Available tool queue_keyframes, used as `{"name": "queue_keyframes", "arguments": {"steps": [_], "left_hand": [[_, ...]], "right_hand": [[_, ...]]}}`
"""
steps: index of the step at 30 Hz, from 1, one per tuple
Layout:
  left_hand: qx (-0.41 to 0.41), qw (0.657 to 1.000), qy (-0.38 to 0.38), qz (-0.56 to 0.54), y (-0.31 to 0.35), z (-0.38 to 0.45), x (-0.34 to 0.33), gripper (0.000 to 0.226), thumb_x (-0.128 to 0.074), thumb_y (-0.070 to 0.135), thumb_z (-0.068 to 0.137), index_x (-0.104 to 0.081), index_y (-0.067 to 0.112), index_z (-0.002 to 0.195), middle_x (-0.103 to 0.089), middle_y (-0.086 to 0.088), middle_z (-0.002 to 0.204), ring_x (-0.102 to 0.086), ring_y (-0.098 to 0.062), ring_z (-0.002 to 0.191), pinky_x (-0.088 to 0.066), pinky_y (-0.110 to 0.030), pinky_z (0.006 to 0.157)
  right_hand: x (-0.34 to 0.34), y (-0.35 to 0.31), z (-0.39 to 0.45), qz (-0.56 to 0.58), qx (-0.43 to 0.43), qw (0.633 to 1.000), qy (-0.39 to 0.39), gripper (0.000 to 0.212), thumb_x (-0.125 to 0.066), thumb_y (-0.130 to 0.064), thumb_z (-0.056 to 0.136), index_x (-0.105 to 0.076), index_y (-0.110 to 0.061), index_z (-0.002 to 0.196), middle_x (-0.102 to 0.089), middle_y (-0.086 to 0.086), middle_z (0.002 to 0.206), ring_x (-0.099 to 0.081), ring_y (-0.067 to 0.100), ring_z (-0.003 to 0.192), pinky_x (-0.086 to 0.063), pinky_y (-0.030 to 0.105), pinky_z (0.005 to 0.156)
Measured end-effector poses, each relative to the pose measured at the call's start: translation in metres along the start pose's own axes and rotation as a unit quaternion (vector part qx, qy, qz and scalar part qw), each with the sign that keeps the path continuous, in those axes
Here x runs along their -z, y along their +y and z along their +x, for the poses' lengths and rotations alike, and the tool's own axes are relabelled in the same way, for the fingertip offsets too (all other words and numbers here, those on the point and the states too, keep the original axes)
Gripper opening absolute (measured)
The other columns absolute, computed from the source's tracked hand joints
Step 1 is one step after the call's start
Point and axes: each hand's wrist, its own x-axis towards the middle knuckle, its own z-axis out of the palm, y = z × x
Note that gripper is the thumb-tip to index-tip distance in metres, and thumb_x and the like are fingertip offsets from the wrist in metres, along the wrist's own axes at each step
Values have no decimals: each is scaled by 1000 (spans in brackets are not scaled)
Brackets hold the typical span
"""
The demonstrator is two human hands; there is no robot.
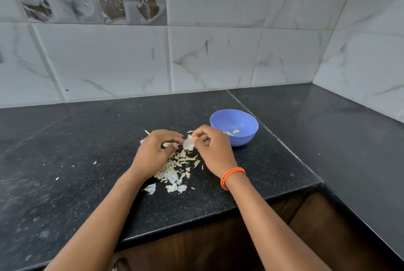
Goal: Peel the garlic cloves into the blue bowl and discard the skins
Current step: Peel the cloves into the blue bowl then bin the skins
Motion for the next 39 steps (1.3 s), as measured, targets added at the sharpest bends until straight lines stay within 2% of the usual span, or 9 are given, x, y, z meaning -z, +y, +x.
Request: {"name": "queue_keyframes", "arguments": {"steps": [4,9,12,17,24,27,32,37,39], "left_hand": [[-17,997,-81,-5,2,-1,-12,35,-61,7,106,-79,30,126,-66,26,139,-55,13,128,-44,-18,111],[26,999,0,-35,3,4,-12,38,-57,-4,103,-82,21,119,-79,15,114,-70,3,110,-55,-22,99],[23,997,34,-66,8,1,-7,37,-55,-3,105,-82,19,115,-80,14,110,-72,1,107,-54,-17,94],[1,993,42,-108,17,-1,-3,30,-56,7,109,-81,23,112,-80,18,105,-74,-4,105,-54,-16,90],[-5,999,14,-49,7,0,-4,21,-70,16,103,-79,32,113,-79,8,98,-74,-22,88,-60,-46,84],[-3,999,18,-40,10,-3,-3,34,-81,4,89,-80,29,112,-76,13,105,-71,-7,100,-57,-30,91],[-12,999,19,-27,14,-2,-5,15,-77,17,98,-84,29,103,-78,18,95,-66,-4,99,-50,-24,87],[-7,999,35,-22,11,-3,-5,20,-73,15,101,-83,28,111,-73,13,72,-70,-10,80,-51,-25,78],[-4,999,29,-11,10,-2,-5,25,-79,10,95,-84,31,108,-69,9,69,-69,-10,81,-49,-23,81]], "right_hand": [[-6,13,-9,-3,-83,995,50,15,-57,-9,102,-67,-16,94,-70,-5,93,-64,4,85,-47,21,71],[-51,4,-19,-11,-74,994,77,16,-56,-9,97,-63,-19,87,-68,-1,90,-64,19,85,-54,40,79],[-69,-7,-19,33,-46,997,46,17,-63,-6,95,-68,-20,86,-69,-3,92,-66,14,88,-59,39,82],[-57,-3,-9,40,1,996,85,12,-75,-12,95,-79,-23,92,-74,-9,85,-69,7,80,-60,28,74],[-32,7,-8,102,-4,993,61,10,-73,-12,95,-79,-19,99,-76,-6,85,-74,12,81,-66,37,74],[-23,11,-7,96,2,995,38,19,-68,-5,96,-80,-19,102,-75,-5,86,-74,15,79,-66,37,74],[-10,17,-11,55,20,998,20,22,-66,-4,97,-81,-19,101,-75,-7,100,-68,5,88,-53,14,78],[-10,20,-9,50,22,999,-3,21,-65,-7,100,-79,-22,97,-75,-12,91,-73,9,87,-64,32,79],[-10,21,-9,28,21,999,6,19,-67,-8,100,-80,-21,99,-75,-12,85,-72,9,82,-65,32,76]]}}
